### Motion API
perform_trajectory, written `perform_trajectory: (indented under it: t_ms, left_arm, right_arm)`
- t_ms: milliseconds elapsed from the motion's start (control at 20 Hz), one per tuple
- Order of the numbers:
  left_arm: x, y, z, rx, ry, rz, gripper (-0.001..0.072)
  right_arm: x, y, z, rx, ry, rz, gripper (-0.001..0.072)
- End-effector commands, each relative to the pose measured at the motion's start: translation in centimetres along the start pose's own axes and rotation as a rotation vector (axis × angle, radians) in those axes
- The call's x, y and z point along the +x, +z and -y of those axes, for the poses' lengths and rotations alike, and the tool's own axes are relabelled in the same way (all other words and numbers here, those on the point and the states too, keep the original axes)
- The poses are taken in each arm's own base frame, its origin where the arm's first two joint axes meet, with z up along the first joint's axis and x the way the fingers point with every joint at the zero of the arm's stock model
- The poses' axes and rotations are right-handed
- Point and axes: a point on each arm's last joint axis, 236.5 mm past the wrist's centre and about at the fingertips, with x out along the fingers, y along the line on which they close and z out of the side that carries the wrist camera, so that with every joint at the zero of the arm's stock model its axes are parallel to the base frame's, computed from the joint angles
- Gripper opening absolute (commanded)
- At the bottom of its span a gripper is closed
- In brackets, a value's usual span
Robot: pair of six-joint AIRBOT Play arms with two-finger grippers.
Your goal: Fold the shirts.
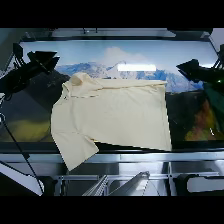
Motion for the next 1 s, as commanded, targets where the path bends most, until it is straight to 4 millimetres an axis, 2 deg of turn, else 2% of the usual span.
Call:
perform_trajectory:
  t_ms: [0,50,150,200,250,300,400,450,550,650,750,950]
  left_arm:
    - [-4.9,0.3,-0.9,-0.102,0.054,-0.118,0.0275]
    - [-6.4,-0.7,-1.5,-0.122,0.141,-0.179,0.0205]
    - [-10.0,-3.4,-3.1,-0.173,0.367,-0.297,0.0181]
    - [-11.7,-4.9,-3.5,-0.197,0.47,-0.346,0.0099]
    - [-13.3,-6.7,-3.7,-0.208,0.558,-0.401,0.007]
    - [-15.3,-8.9,-3.9,-0.226,0.659,-0.454,0.0073]
    - [-19.6,-13.3,-4.7,-0.28,0.85,-0.524,0.0235]
    - [-21.8,-15.6,-5.3,-0.317,0.934,-0.548,0.0235]
    - [-24.5,-18.8,-6.5,-0.386,1.025,-0.538,0.0235]
    - [-25.5,-20.7,-7.7,-0.423,1.045,-0.501,0.0235]
    - [-25.6,-22.0,-8.9,-0.445,1.055,-0.489,0.0235]
    - [-24.9,-23.7,-11.3,-0.378,1.074,-0.519,0.0235]
  right_arm:
    - [-2.2,-1.5,0.9,0.054,0.098,-0.088,0.0055]
    - [-3.5,-2.5,0.5,0.051,0.138,-0.141,0.0016]
    - [-5.4,-5.1,-0.4,0.055,0.192,-0.243,0.0015]
    - [-5.8,-6.6,-0.5,0.067,0.194,-0.275,0.0015]
    - [-6.2,-8.3,-0.5,0.086,0.187,-0.3,0.0015]
    - [-6.6,-10.6,-0.4,0.113,0.171,-0.33,0.0015]
    - [-7.6,-15.3,-0.3,0.172,0.153,-0.366,0.0015]
    - [-7.8,-17.2,0.1,0.195,0.126,-0.357,0.0015]
    - [-8.1,-20.4,1.4,0.233,0.054,-0.317,0.0015]
    - [-8.5,-22.4,1.2,0.222,0.052,-0.31,0.0015]
    - [-8.9,-23.6,0.3,0.21,0.077,-0.332,0.0015]
    - [-9.3,-23.7,-0.9,0.2,0.114,-0.343,0.0016]
